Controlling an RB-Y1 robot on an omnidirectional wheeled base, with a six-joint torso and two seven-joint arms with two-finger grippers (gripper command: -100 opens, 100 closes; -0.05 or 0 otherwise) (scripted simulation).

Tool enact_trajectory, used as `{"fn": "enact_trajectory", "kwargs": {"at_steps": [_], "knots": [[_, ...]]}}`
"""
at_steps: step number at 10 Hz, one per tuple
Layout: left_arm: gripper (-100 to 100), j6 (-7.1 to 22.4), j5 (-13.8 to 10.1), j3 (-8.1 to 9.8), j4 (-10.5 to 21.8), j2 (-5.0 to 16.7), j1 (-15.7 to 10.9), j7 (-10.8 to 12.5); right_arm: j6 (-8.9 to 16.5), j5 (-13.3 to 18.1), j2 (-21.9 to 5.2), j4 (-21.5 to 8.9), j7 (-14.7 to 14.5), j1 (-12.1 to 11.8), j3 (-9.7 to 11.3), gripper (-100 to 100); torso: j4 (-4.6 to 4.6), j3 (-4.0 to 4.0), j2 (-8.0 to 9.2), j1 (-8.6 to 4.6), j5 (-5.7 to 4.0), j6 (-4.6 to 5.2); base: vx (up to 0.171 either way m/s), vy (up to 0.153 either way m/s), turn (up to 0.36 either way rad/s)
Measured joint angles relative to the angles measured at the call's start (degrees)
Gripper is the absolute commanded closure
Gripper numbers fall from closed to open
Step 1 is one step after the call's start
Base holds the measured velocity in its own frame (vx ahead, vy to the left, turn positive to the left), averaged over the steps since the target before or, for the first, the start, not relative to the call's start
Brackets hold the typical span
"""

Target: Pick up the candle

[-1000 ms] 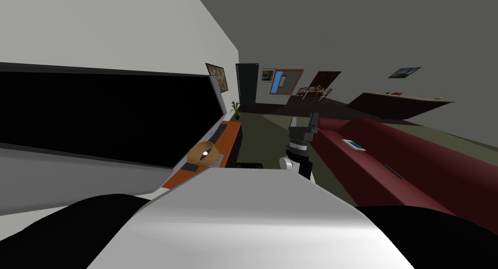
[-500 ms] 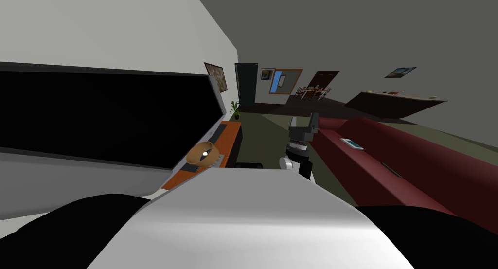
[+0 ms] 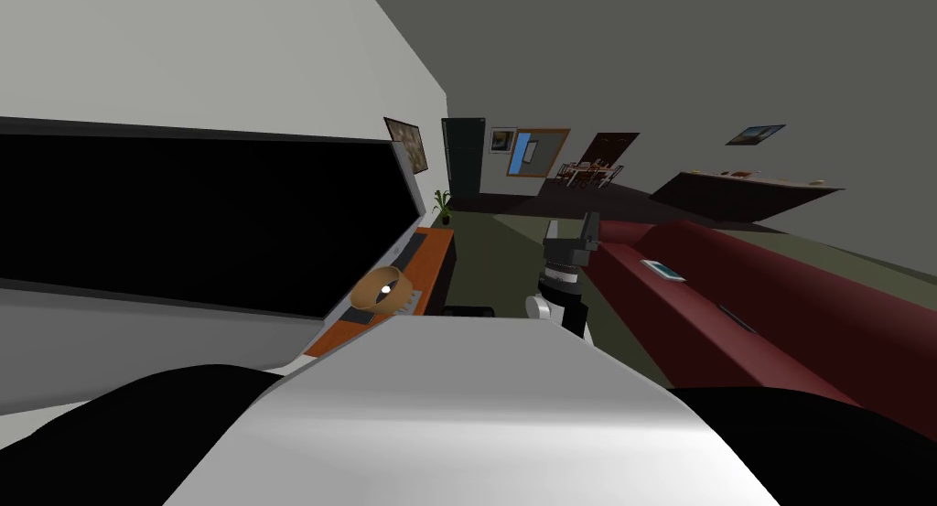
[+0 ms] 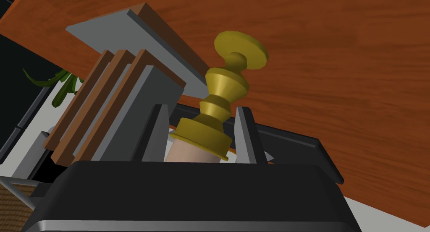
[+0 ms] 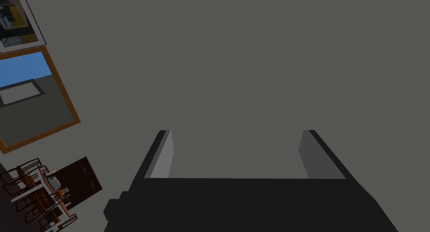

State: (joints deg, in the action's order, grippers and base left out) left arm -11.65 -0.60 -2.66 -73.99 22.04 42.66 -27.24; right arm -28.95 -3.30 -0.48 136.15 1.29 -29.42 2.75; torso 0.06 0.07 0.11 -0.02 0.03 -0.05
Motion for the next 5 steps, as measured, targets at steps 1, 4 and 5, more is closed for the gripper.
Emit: {"fn": "enact_trajectory", "kwargs": {"at_steps": [1,4,5], "knots": [[100,0.0,0.0,0.0,0.0,0.0,0.0,0.0,0.0,0.0,0.0,0.0,0.0,0.0,0.0,0,0.0,0.0,0.0,0.0,0.0,0.0,0.004,-0.007,0.034],[100,0.1,-1.0,-0.36,-3.3,1.2,2.9,0.0,0.0,0.0,0.0,0.0,0.0,0.0,0.0,0,-0.02,-0.01,0.0,-0.08,-0.03,-0.04,0.004,-0.012,0.027],[0,0.1,-1.0,-0.37,-3.4,1.2,3.0,0.0,0.0,0.0,0.0,0.0,0.0,0.0,0.0,0,-0.01,-0.01,-0.01,-0.04,-0.01,-0.01,0.0,0.0,0.0]]}}
